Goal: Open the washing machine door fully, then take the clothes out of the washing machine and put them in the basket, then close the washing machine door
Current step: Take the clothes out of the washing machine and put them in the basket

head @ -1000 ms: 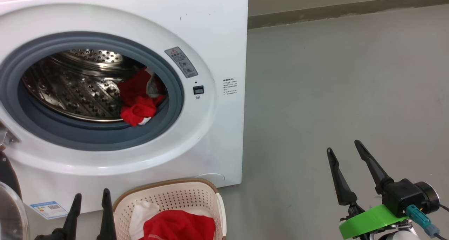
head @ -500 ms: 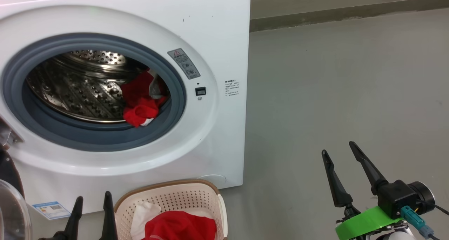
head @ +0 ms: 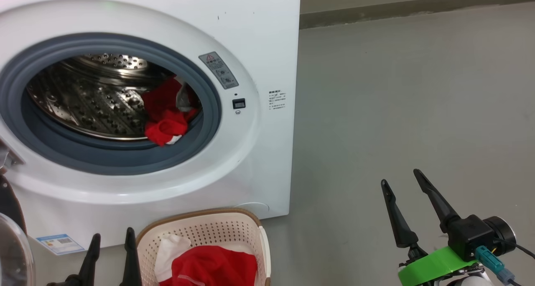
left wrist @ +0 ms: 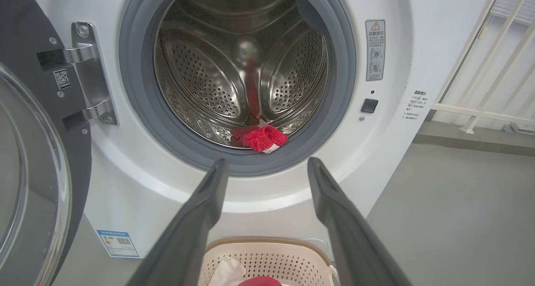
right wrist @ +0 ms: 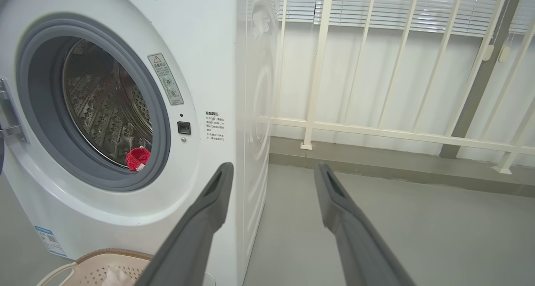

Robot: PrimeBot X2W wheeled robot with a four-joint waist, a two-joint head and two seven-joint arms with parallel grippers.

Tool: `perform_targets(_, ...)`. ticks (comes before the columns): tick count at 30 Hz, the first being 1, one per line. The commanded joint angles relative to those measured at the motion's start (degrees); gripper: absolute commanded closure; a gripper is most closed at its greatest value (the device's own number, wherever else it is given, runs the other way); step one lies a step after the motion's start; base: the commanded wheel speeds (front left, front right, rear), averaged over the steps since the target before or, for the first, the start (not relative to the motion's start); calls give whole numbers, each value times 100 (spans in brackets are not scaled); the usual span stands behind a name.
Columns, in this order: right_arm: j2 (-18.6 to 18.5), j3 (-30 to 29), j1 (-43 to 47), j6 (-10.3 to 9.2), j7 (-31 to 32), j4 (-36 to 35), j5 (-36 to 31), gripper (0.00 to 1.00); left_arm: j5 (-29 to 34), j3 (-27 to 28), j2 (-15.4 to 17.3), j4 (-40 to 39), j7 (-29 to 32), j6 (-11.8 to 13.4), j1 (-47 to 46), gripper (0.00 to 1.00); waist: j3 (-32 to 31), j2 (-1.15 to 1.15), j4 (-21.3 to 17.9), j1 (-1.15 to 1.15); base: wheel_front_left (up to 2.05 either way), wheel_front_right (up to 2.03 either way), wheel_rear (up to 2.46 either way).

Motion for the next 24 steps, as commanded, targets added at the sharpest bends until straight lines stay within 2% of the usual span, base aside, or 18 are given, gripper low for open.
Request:
perform_targets(1, -17, 147, -123, 36, -36, -141, -30, 0, -45, 172, 84, -159, 26, 51, -174, 0, 34, 0, 14, 0, 0, 0, 0)
perform_targets(14, -14, 247, -410, 36, -36, -178, -5, 0, -149, 125, 212, -10, 128, -35, -881, 0, 555, 0, 101, 0, 0, 0, 0)
perform_targets(24, -11, 349, -717, 36, -36, -296, -3, 0, -163, -23, 357, 500, 131, -246, -2082, 0, 1227, 0, 180, 0, 0, 0, 0)
